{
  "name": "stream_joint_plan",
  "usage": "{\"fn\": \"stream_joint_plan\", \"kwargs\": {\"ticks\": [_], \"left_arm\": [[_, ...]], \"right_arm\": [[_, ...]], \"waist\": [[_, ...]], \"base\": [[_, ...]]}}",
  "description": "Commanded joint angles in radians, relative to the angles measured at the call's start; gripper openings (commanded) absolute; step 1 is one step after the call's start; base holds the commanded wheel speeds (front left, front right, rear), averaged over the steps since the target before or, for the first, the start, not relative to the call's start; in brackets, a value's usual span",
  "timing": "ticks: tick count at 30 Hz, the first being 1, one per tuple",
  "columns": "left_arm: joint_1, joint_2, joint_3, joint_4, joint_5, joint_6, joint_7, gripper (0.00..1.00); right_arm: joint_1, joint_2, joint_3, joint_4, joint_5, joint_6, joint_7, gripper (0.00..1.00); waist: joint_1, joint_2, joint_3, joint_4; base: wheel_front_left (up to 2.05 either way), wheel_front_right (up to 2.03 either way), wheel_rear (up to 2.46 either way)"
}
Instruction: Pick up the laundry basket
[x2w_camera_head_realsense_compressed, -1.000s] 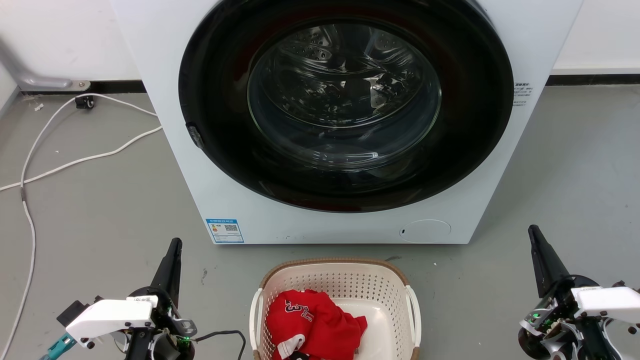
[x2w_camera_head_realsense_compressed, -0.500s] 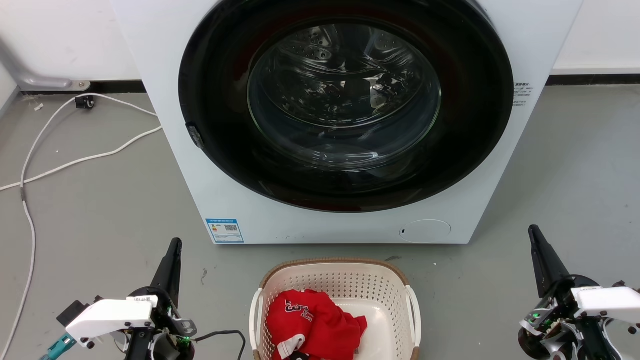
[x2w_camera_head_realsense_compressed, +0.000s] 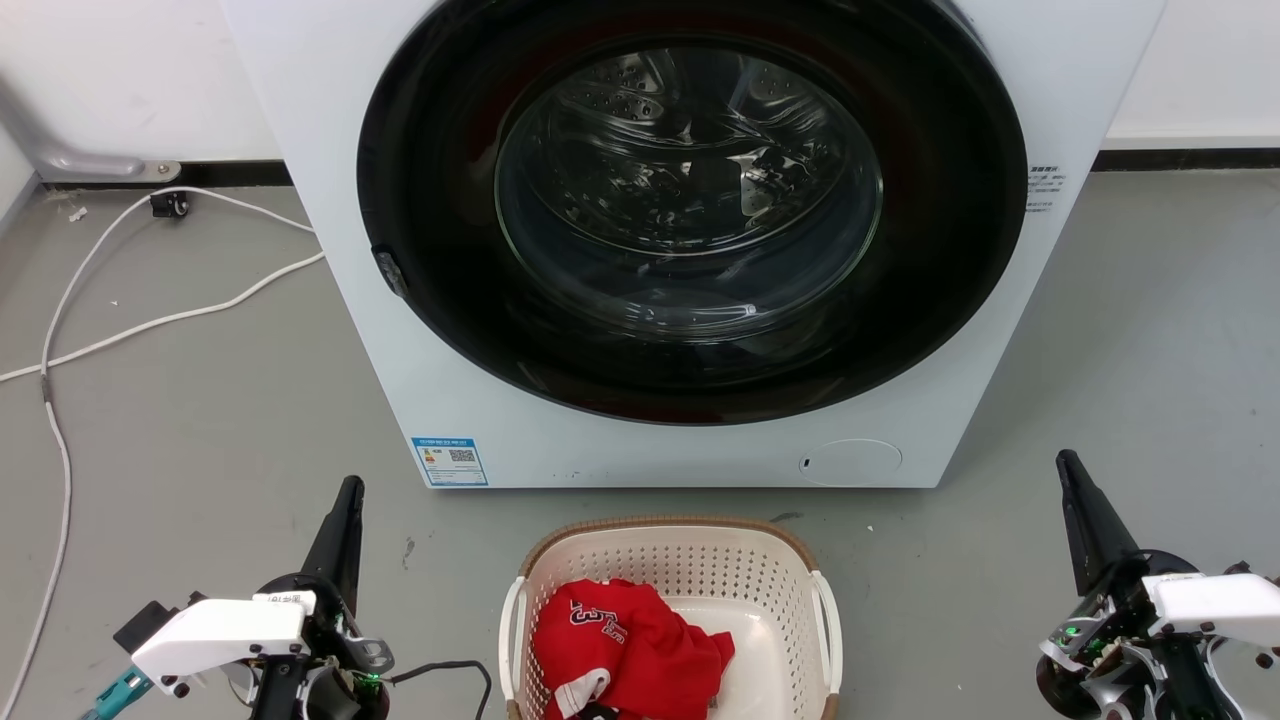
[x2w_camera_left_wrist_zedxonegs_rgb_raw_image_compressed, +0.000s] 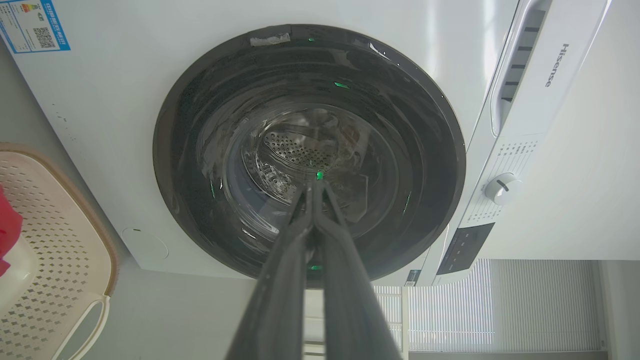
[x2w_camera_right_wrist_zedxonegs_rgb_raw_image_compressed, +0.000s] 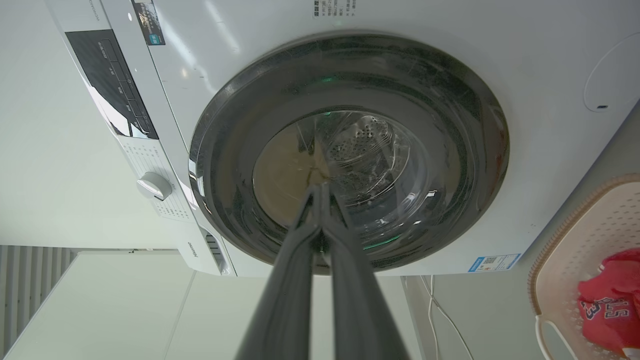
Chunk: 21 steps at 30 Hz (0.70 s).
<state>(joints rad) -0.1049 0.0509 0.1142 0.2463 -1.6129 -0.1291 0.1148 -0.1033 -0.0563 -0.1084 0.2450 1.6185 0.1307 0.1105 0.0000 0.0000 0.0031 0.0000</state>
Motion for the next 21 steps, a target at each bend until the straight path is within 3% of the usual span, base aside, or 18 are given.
{"fn": "stream_joint_plan", "kwargs": {"ticks": [1, 2, 21], "left_arm": [[-0.009, -0.001, 0.003, 0.001, 0.001, -0.004, 0.003, 0.00], [0.000, 0.000, 0.000, 0.000, 0.000, 0.000, -0.001, 1.00], [0.052, -0.003, -0.024, -0.030, 0.047, 0.001, -0.079, 1.00]], "right_arm": [[-0.010, 0.003, -0.002, 0.001, -0.003, 0.000, 0.002, 0.00], [0.000, 0.000, 0.000, 0.000, 0.000, 0.000, 0.000, 1.00], [0.035, 0.003, 0.028, -0.023, -0.104, 0.000, -0.077, 1.00]], "waist": [[0.0000, 0.0000, 0.000, 0.000], [0.0000, 0.0000, 0.000, 0.000], [0.0000, 0.0000, 0.003, 0.000]], "base": [[0.00, 0.00, 0.00], [0.00, 0.00, 0.00], [0.00, 0.00, 0.00]]}}
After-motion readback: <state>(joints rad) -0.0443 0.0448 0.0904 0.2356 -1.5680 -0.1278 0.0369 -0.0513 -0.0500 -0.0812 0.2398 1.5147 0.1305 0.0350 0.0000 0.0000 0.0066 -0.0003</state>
